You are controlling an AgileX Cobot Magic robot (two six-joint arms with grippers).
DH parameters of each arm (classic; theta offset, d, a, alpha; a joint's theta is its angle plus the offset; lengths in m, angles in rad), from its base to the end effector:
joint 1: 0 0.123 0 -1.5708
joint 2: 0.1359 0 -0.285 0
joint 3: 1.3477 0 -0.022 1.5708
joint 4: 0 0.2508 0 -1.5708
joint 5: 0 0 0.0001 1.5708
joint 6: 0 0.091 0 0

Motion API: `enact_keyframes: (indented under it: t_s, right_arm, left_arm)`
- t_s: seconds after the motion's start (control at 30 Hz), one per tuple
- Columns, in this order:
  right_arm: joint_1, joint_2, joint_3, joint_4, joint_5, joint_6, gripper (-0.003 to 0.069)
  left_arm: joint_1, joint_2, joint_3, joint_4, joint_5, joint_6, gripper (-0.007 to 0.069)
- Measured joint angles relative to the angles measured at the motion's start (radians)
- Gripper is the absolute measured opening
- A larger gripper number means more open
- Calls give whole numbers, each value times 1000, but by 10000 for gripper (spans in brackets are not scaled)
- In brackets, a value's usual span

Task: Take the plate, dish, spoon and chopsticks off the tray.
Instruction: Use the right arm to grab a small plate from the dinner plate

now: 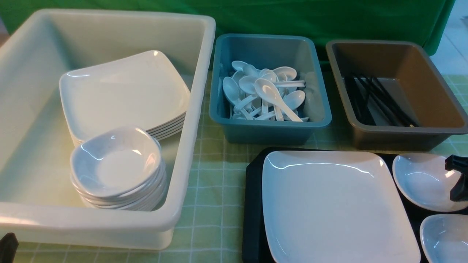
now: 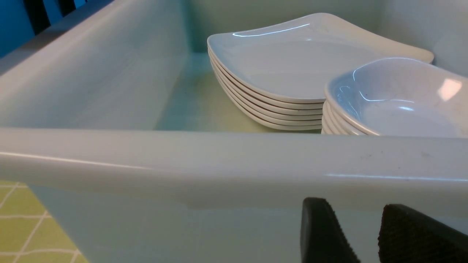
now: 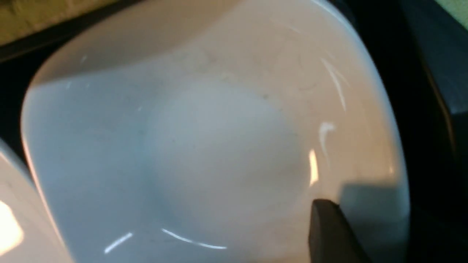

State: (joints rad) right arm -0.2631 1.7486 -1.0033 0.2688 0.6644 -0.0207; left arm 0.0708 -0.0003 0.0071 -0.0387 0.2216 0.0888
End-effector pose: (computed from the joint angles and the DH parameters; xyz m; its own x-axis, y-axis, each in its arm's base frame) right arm 0.3161 -0.0697 0.1715 -0.8732 0.4310 -0.2277 0.3896 0.8978 0.2054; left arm 0.0558 0.0032 0.1907 -0.1432 0.0410 -0.9888 -0.0551 0.9973 0.0493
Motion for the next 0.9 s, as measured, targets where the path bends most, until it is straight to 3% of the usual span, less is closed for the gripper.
enact_keyframes:
  t_s: [0.2, 0.37, 0.57, 0.9]
  right_arm:
    - [12, 0, 0, 14, -12, 1, 151]
    - [12, 0, -2, 21, -16, -3, 146]
    - [12, -33, -2, 21, 29, -79, 142]
    - [17, -215, -2, 22, 137, -176, 46]
  left_arm:
    - [0, 0, 0, 0, 0, 0, 223]
    - [0, 0, 0, 0, 0, 0, 223]
    - [0, 0, 0, 0, 0, 0, 223]
    - [0, 0, 0, 0, 0, 0, 223]
